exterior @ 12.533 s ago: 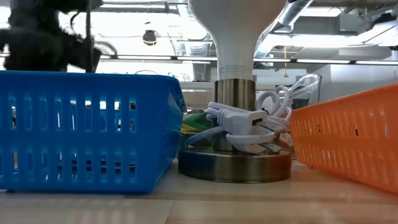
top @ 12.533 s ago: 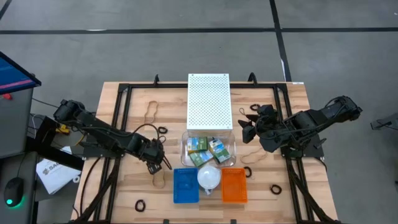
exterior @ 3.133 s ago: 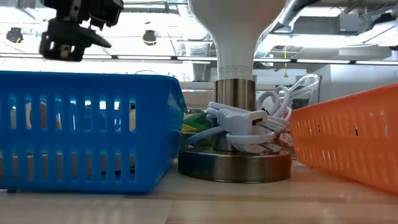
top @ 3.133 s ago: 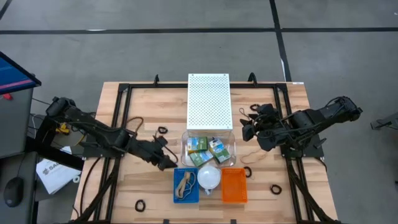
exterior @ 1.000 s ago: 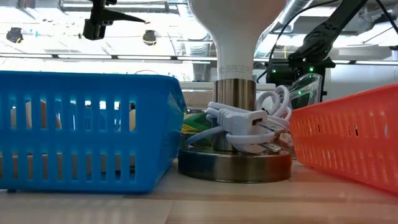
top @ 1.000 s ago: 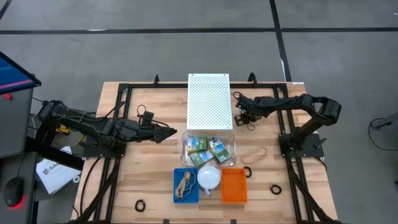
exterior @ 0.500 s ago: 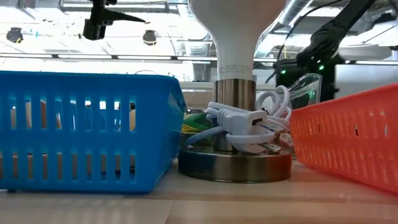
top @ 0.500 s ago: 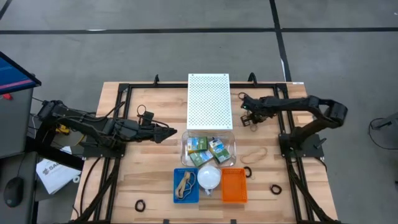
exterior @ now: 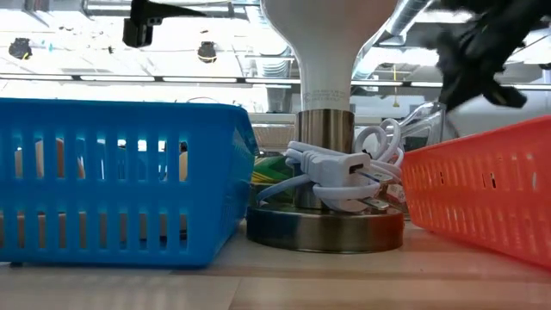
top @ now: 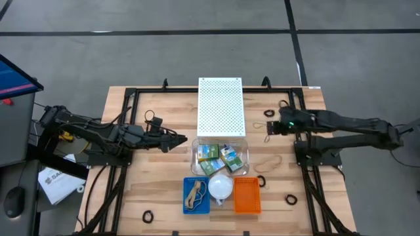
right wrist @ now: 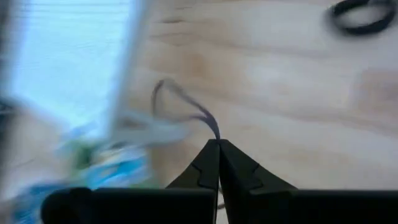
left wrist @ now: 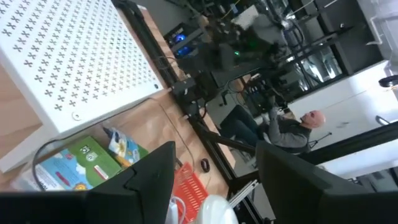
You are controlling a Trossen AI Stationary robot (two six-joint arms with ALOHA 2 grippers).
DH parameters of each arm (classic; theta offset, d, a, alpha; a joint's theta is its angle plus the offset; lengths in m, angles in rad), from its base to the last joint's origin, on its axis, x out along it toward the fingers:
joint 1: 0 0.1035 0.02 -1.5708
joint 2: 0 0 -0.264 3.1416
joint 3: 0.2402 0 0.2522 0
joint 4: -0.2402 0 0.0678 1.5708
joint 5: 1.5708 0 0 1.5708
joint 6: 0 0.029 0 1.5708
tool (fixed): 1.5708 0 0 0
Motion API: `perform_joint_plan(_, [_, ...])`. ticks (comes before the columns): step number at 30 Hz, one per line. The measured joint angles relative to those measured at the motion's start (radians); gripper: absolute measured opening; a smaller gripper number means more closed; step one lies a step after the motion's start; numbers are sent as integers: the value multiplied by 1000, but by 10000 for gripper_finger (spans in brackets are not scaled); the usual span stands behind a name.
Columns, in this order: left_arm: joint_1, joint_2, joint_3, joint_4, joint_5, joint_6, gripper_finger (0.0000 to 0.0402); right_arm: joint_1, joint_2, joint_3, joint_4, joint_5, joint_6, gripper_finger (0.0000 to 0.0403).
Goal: Pick & Place Office Desk Supplies
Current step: Put the black rubberband into the blue bin
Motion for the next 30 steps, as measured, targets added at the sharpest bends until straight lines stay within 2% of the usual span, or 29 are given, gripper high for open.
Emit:
perform_joint_plan(5, [0, 0, 0, 46, 25, 63, 213, 189, -88, 0, 129, 27, 105, 0])
perform_joint_plan(11, [7, 0, 0, 104, 54, 78, 213, 327, -28, 2, 396, 56, 139, 0])
perform_joint_plan(19, [9, 4, 0, 191, 61, 61, 232, 341, 181, 15, 801, 8, 93, 0])
perform_joint_plan(26, [38, 74, 0, 220, 68, -35, 250, 302, 400, 183, 875, -136, -23, 0])
perform_joint_plan(30, [42, 143, 0, 303, 107, -40, 250, 280, 506, 293, 870, -206, -97, 0])
